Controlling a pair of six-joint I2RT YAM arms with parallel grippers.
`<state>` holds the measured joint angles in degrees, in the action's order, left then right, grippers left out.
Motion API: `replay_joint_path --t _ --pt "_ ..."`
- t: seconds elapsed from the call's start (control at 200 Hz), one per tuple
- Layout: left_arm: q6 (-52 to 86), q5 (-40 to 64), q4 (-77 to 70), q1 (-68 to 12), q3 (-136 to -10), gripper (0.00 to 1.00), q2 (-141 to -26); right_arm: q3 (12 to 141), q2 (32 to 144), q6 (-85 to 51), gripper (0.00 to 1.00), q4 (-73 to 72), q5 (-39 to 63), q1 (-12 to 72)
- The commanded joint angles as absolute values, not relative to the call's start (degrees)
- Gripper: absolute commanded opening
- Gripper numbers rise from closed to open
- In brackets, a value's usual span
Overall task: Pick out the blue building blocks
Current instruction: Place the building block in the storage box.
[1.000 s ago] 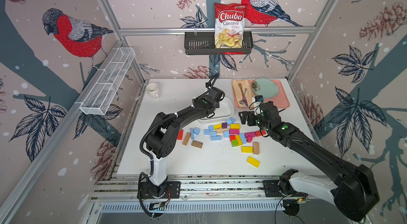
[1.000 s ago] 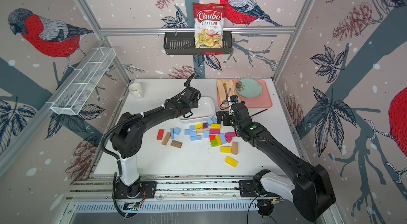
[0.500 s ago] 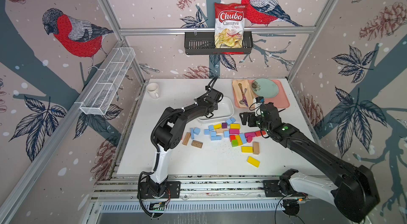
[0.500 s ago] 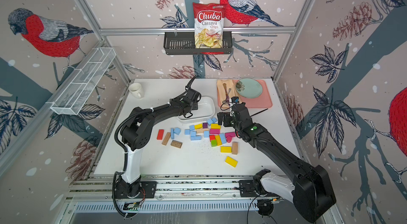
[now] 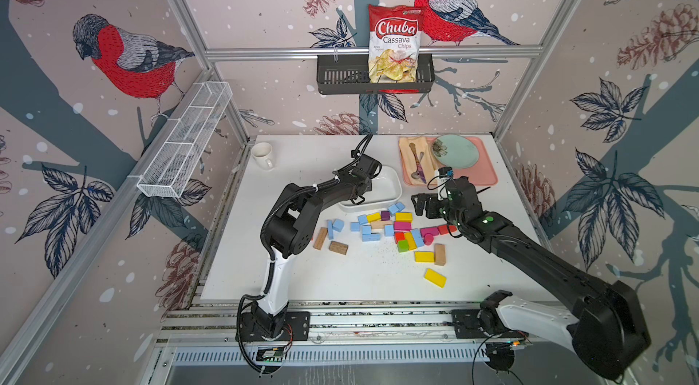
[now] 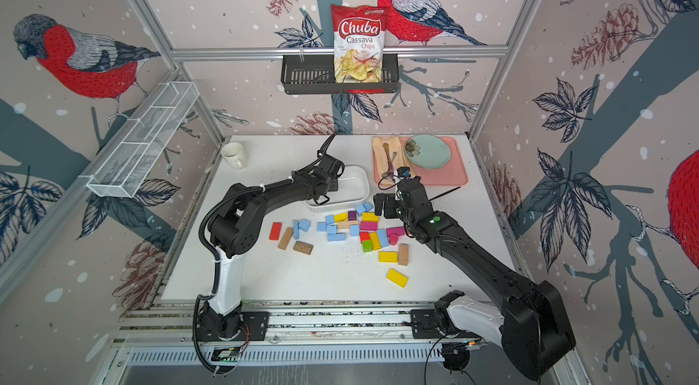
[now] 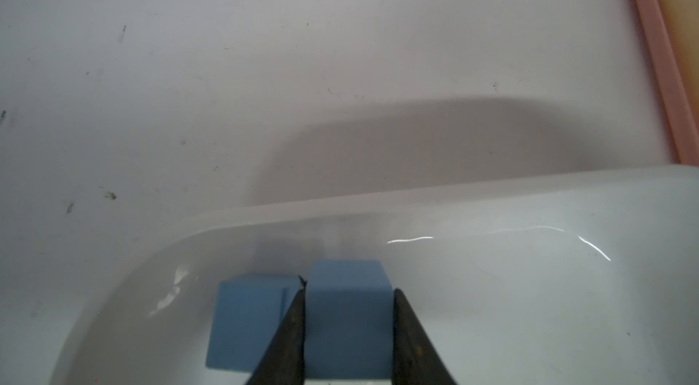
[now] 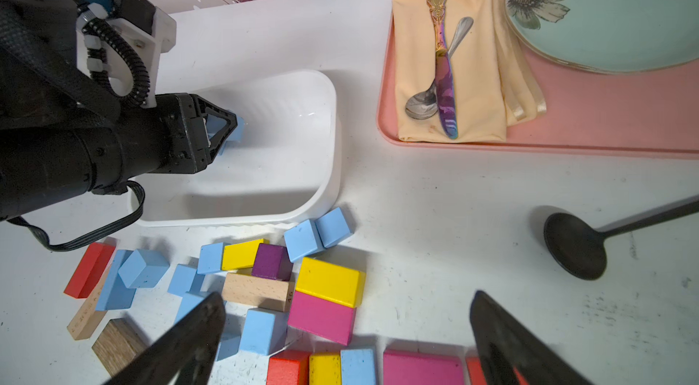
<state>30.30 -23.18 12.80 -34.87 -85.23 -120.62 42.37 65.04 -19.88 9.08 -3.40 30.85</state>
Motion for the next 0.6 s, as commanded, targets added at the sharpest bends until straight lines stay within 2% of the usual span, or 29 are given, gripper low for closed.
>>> replay_joint_path --t 0.0,0.35,0.475,0.595 --pt "31.44 -24.92 13.05 -34.80 -85.09 0.23 -120.67 42.45 65.27 -20.53 1.00 8.72 -3.72 30.83" --pt "31.54 -25.03 13.45 -34.63 -85.17 0.36 -119.96 42.28 65.83 -20.78 1.00 8.69 -3.67 30.50" --pt "31.63 -24.45 13.45 -34.55 -85.26 0.50 -119.72 42.34 65.95 -20.79 1.00 8.70 -3.59 30.44" --pt "31.71 -23.91 13.35 -34.55 -85.22 0.55 -118.88 42.36 66.12 -20.82 1.00 8.72 -3.53 30.41"
